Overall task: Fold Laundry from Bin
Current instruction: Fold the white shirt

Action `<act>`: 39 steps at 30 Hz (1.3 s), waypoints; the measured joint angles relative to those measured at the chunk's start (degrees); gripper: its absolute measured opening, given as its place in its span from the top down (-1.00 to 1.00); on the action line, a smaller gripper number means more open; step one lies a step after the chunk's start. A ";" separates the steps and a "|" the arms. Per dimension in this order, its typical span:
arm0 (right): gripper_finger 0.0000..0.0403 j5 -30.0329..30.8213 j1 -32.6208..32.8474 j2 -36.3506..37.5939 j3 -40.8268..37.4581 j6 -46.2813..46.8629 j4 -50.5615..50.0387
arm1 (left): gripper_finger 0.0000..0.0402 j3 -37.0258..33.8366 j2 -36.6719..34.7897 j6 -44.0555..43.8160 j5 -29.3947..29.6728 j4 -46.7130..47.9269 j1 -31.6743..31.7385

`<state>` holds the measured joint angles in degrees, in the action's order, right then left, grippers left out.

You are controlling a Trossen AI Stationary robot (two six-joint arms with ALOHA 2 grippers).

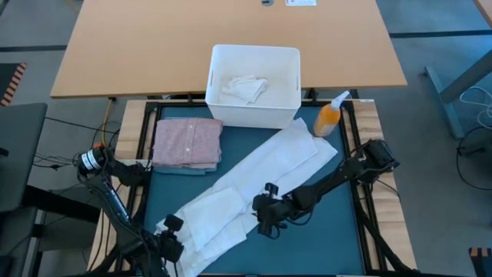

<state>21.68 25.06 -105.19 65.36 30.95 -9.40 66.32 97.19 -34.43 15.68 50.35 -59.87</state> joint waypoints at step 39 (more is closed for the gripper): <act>0.19 0.95 -14.53 14.98 -17.88 1.86 -18.22 | 0.72 -31.73 -9.53 -5.09 1.99 -57.67 16.22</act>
<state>22.63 10.53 -90.22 47.48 32.80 -27.62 34.59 87.65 -39.53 17.67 -7.32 -43.64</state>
